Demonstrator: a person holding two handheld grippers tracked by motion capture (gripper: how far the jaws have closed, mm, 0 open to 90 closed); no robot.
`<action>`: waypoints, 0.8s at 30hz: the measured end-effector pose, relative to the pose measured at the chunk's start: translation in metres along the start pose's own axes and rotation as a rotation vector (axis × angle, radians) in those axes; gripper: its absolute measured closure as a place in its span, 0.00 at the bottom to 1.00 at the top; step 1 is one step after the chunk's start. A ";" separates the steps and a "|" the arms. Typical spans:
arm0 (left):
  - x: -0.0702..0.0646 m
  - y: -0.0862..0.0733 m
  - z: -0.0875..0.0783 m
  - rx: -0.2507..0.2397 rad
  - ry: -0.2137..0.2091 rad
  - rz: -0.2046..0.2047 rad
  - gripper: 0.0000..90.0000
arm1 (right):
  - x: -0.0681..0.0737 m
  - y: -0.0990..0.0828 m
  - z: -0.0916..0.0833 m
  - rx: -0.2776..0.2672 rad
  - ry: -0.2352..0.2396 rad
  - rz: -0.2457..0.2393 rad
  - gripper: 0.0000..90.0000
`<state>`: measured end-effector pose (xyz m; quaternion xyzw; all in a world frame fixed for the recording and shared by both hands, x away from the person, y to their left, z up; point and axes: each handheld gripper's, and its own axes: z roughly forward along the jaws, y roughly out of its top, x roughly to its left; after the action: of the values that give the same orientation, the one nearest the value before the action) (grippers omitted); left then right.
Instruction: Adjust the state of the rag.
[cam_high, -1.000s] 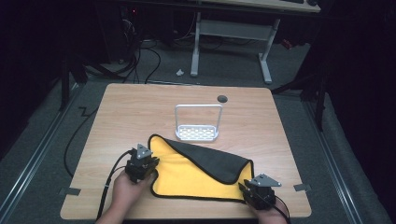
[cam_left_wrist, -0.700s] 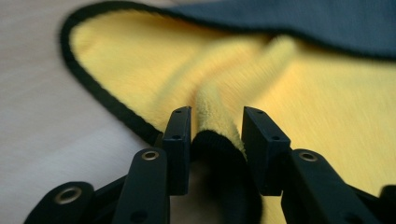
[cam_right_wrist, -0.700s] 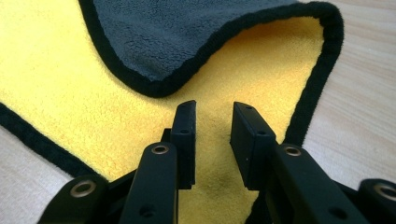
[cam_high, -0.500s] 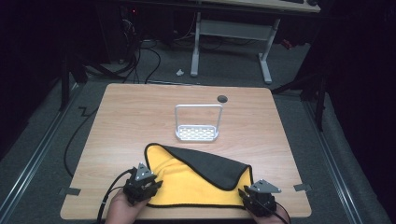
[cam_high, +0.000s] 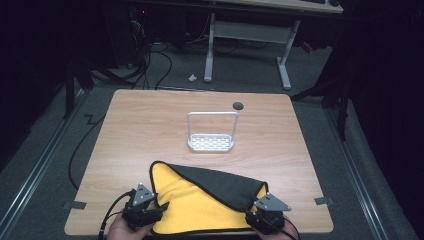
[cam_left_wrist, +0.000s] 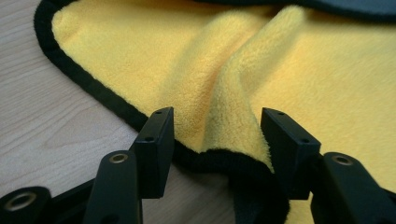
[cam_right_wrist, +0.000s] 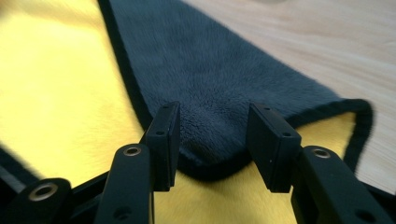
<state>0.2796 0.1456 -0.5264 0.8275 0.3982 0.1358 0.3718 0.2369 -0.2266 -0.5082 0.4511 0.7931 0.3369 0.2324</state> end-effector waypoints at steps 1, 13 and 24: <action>-0.001 0.000 0.001 0.001 0.014 0.011 0.51 | -0.001 -0.001 0.007 0.032 -0.004 -0.005 0.64; 0.005 0.000 0.000 -0.008 0.000 -0.001 0.50 | -0.031 0.040 0.012 -0.051 -0.125 -0.012 0.98; 0.013 0.000 -0.004 -0.022 -0.050 -0.034 0.48 | -0.111 0.083 0.072 -0.026 -0.287 0.144 0.77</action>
<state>0.2862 0.1574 -0.5247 0.8196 0.4013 0.1130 0.3930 0.3857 -0.2692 -0.4874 0.5472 0.7128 0.2951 0.3247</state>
